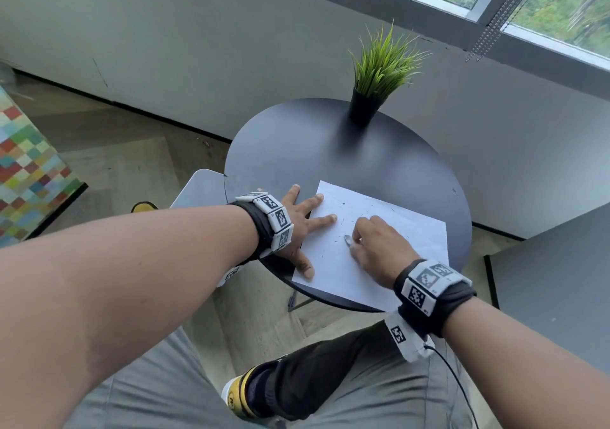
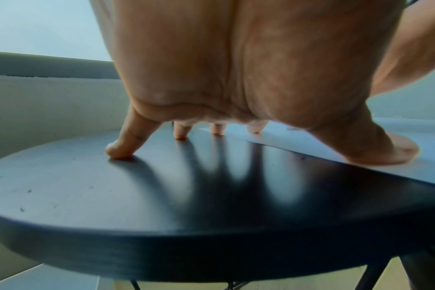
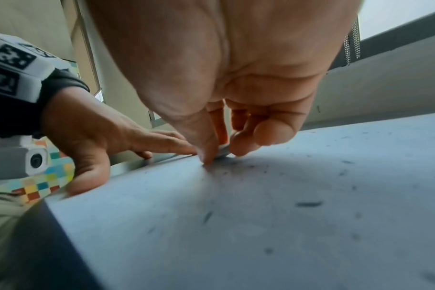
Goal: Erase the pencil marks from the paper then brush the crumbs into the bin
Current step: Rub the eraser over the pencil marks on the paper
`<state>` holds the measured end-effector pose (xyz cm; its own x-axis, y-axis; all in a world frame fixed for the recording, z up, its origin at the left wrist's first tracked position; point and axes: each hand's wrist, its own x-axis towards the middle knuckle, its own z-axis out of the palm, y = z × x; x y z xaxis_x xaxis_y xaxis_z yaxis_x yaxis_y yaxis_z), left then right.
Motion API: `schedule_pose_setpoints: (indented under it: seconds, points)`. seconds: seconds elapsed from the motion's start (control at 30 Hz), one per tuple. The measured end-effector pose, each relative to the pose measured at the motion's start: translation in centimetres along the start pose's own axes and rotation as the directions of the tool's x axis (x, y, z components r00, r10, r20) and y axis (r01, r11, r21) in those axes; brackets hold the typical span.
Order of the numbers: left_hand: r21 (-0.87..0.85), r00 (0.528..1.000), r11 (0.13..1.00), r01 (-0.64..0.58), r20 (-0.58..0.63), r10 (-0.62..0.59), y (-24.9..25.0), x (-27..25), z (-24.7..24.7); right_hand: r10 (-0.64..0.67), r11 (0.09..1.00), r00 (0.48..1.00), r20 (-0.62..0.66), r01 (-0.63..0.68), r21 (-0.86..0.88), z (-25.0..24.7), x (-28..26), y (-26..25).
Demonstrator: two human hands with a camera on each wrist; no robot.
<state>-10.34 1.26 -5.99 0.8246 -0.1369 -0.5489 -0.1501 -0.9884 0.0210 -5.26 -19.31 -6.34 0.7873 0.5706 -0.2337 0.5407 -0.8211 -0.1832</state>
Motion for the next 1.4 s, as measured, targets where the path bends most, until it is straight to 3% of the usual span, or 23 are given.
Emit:
schedule_pose_setpoints:
  seconds: [0.07, 0.2, 0.23, 0.37, 0.53, 0.7, 0.77, 0.83, 0.87, 1.03, 1.17, 1.2, 1.33, 1.4]
  points:
    - [0.006, 1.0, 1.0, 0.002, -0.01, -0.002, -0.1, 0.2, 0.2, -0.047, 0.999, 0.999, -0.002, 0.047, -0.002, 0.8, -0.8, -1.3]
    - [0.029, 1.0, 1.0, 0.002, -0.001, -0.002, -0.1, 0.2, 0.1, -0.335, 0.942, 0.932, 0.135, 0.331, 0.052, 1.8, -3.3, -4.1]
    - [0.028, 1.0, 1.0, 0.003, 0.004, -0.003, 0.0, 0.1, 0.0, -0.317, 0.948, 0.94, 0.13, 0.31, 0.067, 1.4, -2.7, -3.6]
    - [0.012, 1.0, 1.0, 0.008, 0.011, -0.009, 0.1, 0.0, -0.1, -0.045, 0.998, 0.999, 0.027, 0.044, 0.044, -0.3, -0.2, -0.8]
    - [-0.007, 1.0, 1.0, 0.005, 0.001, -0.005, -0.1, 0.4, 0.3, -0.235, 0.963, 0.97, 0.059, 0.241, -0.124, 1.0, -1.7, -3.8]
    - [-0.011, 1.0, 1.0, 0.003, -0.002, -0.003, -0.2, 0.4, 0.4, 0.017, 0.985, 0.999, 0.033, -0.011, -0.175, -0.6, 0.6, -1.0]
    - [-0.004, 1.0, 1.0, 0.009, -0.01, -0.009, -0.2, 0.6, 0.6, -0.086, 0.981, 0.995, 0.055, 0.094, -0.17, -0.2, 0.1, -2.1]
    - [0.002, 1.0, 1.0, 0.013, -0.018, -0.013, -0.2, 0.7, 0.7, -0.265, 0.95, 0.951, 0.156, 0.286, -0.127, 0.8, -1.5, -4.0]
    - [0.005, 1.0, 1.0, 0.015, -0.02, -0.014, -0.2, 0.7, 0.7, -0.301, 0.941, 0.936, 0.179, 0.323, -0.103, 1.1, -1.8, -4.3]
    - [-0.02, 1.0, 1.0, 0.02, 0.011, -0.02, -0.2, 0.7, 0.6, -0.025, 0.997, 0.999, 0.033, 0.028, -0.073, -0.5, 0.7, -1.8]
    - [-0.028, 1.0, 1.0, 0.01, 0.001, -0.01, -0.2, 0.7, 0.6, -0.262, 0.958, 0.952, 0.158, 0.277, -0.08, 0.5, -1.2, -4.1]
    - [-0.029, 1.0, 1.0, 0.01, 0.002, -0.01, -0.2, 0.7, 0.6, -0.273, 0.955, 0.945, 0.18, 0.289, -0.066, 0.4, -1.3, -4.0]
    - [-0.022, 1.0, 1.0, 0.019, 0.001, -0.019, -0.2, 0.7, 0.6, -0.061, 0.995, 0.995, 0.075, 0.066, -0.069, -0.9, 0.5, -1.8]
    - [-0.025, 1.0, 1.0, 0.017, 0.004, -0.017, -0.2, 0.7, 0.6, -0.13, 0.985, 0.987, 0.096, 0.14, -0.098, -0.5, 0.1, -2.6]
